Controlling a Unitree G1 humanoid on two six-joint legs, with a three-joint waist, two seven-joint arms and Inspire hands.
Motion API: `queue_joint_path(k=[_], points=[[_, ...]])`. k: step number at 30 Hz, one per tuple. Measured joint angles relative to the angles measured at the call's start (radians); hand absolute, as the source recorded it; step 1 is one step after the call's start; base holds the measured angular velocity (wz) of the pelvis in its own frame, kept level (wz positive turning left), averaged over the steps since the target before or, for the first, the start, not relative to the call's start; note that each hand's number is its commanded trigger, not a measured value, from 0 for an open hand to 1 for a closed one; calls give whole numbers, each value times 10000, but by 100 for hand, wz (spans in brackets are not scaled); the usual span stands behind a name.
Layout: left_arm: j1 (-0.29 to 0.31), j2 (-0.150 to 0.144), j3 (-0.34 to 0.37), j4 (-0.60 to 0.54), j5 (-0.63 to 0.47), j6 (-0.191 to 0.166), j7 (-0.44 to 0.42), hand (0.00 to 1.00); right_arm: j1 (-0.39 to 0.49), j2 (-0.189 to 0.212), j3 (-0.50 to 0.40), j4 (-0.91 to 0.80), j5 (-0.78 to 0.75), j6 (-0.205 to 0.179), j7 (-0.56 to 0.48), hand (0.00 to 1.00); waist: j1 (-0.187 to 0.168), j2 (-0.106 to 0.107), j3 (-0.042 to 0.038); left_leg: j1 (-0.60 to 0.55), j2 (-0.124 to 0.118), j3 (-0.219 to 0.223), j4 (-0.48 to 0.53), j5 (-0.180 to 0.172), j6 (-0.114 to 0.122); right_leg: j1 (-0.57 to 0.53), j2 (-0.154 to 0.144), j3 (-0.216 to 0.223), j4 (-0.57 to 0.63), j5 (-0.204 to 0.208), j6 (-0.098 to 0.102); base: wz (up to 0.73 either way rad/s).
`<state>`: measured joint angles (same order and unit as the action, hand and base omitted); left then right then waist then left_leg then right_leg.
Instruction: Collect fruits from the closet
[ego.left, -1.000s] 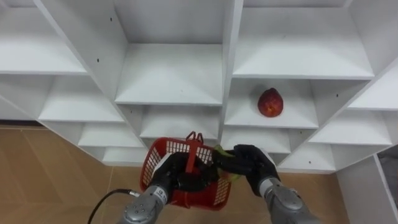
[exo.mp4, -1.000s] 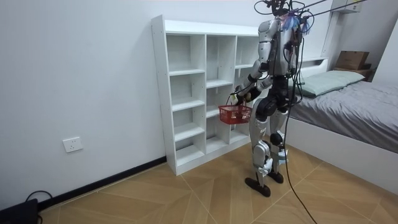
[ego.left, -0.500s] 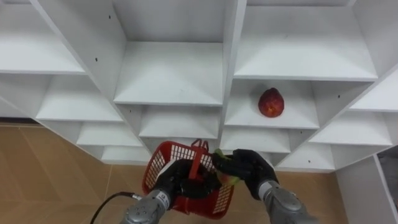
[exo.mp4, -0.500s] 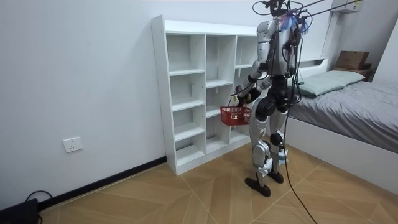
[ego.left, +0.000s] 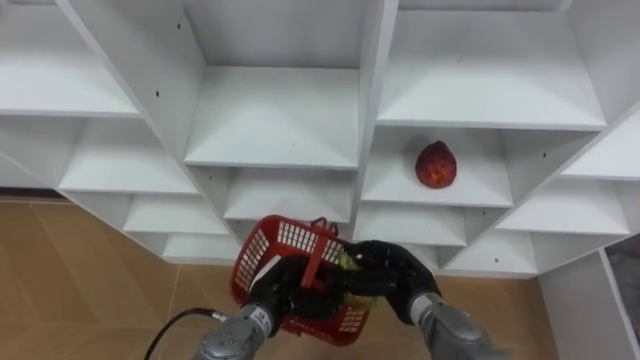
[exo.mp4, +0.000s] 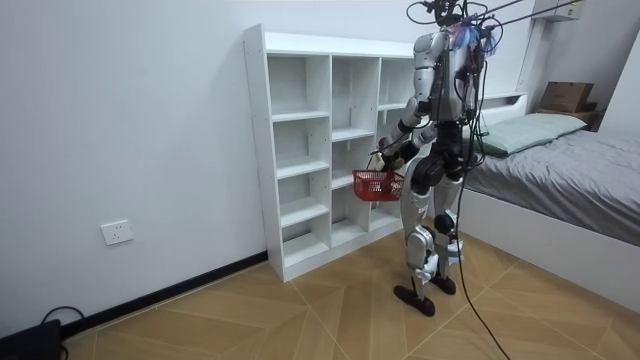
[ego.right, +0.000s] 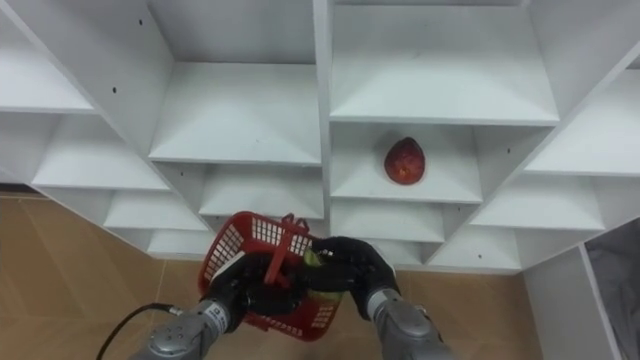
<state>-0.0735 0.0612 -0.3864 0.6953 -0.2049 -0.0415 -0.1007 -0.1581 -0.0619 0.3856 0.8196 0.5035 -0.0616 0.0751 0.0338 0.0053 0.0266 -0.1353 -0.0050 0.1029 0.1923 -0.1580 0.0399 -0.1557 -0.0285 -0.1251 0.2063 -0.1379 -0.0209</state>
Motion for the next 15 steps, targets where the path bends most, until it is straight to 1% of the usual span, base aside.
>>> queue_joint_path(k=[11, 15], points=[[-1, 21, 2, -65, 3, -1, 26, 100, -2, -52, 53, -33, -25, -13, 154, 0, -6, 4, -1, 3, 19, 3, 71, -3, -1, -17, 24, -24, 141, 10, -14, 0], [-5, 38, 6, -90, 4, -1, 26, 100, -3, -58, 60, -47, -35, -17, 157, 0, 4, 37, -22, -4, 18, 9, 88, -3, -1, -19, 56, -21, 141, 22, -17, 0]])
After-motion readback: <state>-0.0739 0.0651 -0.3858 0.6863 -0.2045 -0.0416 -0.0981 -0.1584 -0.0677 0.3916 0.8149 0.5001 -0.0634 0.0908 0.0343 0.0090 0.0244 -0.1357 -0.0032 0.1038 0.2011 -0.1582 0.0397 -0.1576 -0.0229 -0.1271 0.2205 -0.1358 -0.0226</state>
